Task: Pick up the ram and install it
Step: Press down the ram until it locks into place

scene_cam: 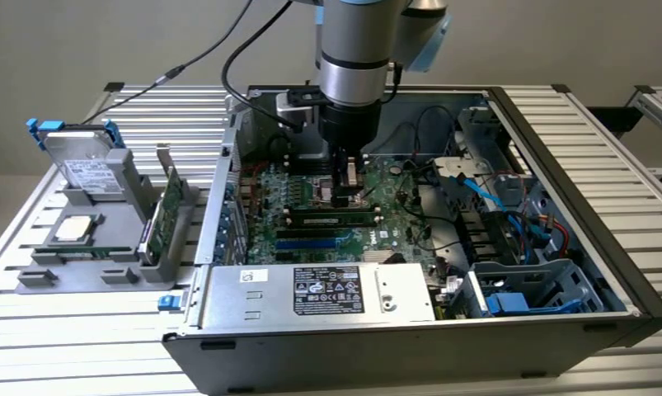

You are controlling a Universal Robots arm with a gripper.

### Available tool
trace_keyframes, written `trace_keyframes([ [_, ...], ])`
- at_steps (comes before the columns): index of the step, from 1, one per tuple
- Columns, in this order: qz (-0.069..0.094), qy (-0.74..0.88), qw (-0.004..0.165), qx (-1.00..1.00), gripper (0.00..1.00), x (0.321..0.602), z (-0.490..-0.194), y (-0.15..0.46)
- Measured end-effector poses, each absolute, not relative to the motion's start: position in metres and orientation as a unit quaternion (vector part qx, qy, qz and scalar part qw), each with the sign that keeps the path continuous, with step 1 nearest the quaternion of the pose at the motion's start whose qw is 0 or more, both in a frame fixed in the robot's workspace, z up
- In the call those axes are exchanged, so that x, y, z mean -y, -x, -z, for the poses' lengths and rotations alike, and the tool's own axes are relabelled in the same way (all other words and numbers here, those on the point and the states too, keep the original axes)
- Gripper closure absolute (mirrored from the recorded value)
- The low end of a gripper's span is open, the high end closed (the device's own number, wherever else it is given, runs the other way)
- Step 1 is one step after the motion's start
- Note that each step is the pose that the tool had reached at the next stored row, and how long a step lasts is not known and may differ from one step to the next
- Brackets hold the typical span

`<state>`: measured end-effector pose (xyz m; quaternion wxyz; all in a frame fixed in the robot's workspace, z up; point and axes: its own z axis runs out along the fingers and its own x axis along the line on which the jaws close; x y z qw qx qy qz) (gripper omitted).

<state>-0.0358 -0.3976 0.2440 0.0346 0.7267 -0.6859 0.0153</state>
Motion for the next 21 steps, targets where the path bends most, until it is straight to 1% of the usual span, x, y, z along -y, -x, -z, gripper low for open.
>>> trace_keyframes([
  [21, -0.009, -0.602, 0.037, 0.797, 0.9, 0.3975, -0.2428, 0.0359],
])
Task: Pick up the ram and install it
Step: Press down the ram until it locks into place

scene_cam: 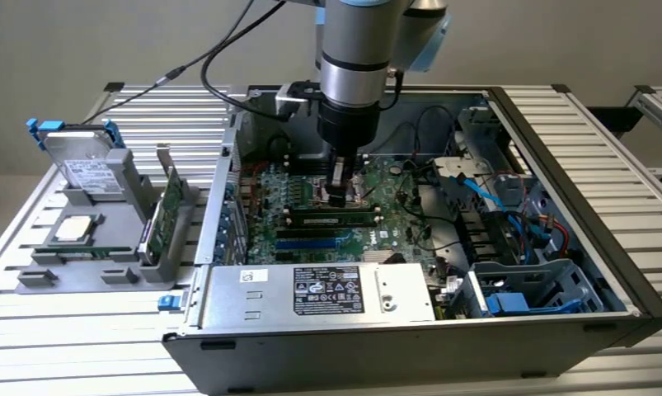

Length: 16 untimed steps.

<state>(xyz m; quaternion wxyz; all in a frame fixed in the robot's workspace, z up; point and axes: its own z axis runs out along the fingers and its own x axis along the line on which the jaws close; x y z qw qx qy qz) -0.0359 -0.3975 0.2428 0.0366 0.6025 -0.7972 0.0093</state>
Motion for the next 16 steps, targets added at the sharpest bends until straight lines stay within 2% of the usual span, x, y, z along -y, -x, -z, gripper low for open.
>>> trace_keyframes([
  [16, -0.004, -0.483, 0.038, 0.875, 0.9, 0.3976, -0.2415, 0.0359],
])
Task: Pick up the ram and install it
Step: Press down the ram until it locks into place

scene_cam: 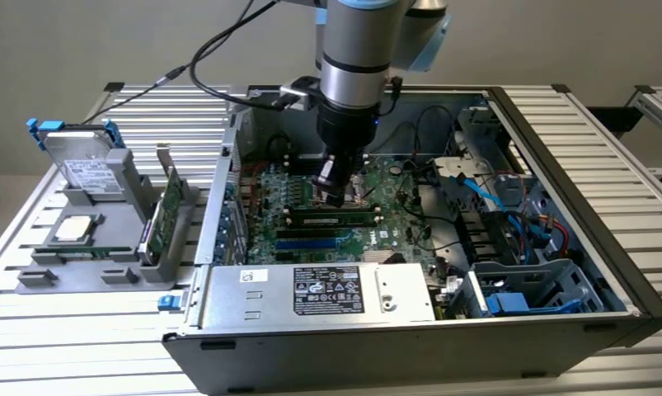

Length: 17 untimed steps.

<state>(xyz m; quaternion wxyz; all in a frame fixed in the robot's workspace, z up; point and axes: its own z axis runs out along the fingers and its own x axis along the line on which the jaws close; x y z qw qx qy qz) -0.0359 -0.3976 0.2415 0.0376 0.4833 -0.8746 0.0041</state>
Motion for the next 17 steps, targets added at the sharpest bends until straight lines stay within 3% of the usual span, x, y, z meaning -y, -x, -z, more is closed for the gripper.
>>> trace_keyframes([
  [17, 0.002, -0.343, 0.038, 0.939, 0.9, 0.3975, -0.2391, 0.0359],
])
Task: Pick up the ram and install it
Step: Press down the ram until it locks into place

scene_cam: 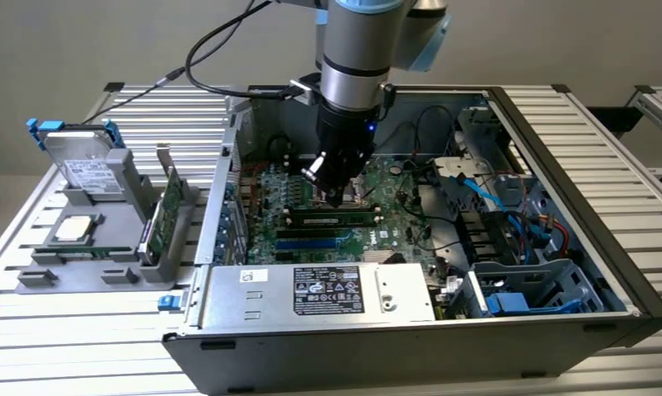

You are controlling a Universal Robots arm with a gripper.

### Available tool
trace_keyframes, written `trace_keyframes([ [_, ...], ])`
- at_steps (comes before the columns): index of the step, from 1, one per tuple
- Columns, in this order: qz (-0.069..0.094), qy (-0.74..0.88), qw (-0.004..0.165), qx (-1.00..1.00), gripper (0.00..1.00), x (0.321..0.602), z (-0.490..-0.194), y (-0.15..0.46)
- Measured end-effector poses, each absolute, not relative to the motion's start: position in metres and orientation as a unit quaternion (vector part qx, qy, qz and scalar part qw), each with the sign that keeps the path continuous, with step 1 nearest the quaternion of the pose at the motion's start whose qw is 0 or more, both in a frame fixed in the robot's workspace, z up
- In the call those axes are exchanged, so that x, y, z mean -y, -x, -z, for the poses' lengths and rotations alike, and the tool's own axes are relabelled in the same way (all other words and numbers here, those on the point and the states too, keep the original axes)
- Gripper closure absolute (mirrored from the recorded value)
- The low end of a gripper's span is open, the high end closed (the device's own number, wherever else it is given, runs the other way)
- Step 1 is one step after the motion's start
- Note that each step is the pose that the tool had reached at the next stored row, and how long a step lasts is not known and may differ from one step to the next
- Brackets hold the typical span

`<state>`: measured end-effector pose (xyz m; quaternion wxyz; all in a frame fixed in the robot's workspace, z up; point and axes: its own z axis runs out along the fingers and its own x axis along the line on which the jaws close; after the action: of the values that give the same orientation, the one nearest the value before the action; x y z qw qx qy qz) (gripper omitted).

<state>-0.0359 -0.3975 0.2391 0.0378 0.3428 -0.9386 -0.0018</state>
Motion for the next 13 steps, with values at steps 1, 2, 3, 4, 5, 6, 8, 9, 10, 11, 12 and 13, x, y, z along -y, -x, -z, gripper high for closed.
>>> trace_keyframes([
  [1, 0.002, -0.334, 0.038, 0.942, 0.9, 0.3975, -0.2389, 0.0359],
  [2, 0.002, -0.326, 0.038, 0.945, 0.9, 0.3975, -0.2388, 0.0358],
  [3, 0.003, -0.317, 0.038, 0.948, 0.9, 0.3975, -0.2387, 0.0359],
  [4, 0.003, -0.31, 0.038, 0.95, 0.9, 0.3976, -0.2386, 0.0359],
  [5, 0.003, -0.302, 0.038, 0.953, 0.9, 0.3975, -0.2385, 0.0358],
  [6, 0.004, -0.295, 0.038, 0.955, 0.9, 0.3976, -0.2384, 0.0358],
  [8, 0.004, -0.279, 0.038, 0.96, 0.9, 0.3976, -0.2383, 0.0359],
  [9, 0.005, -0.271, 0.038, 0.962, 0.9, 0.3975, -0.2382, 0.0358],
  [10, 0.005, -0.263, 0.037, 0.964, 0.9, 0.3976, -0.2381, 0.0359],
  [11, 0.005, -0.255, 0.037, 0.966, 0.9, 0.3975, -0.238, 0.0358],
  [12, 0.006, -0.248, 0.037, 0.968, 0.9, 0.3975, -0.2379, 0.0358],
  [13, 0.006, -0.239, 0.037, 0.97, 0.9, 0.3976, -0.2379, 0.0359],
])
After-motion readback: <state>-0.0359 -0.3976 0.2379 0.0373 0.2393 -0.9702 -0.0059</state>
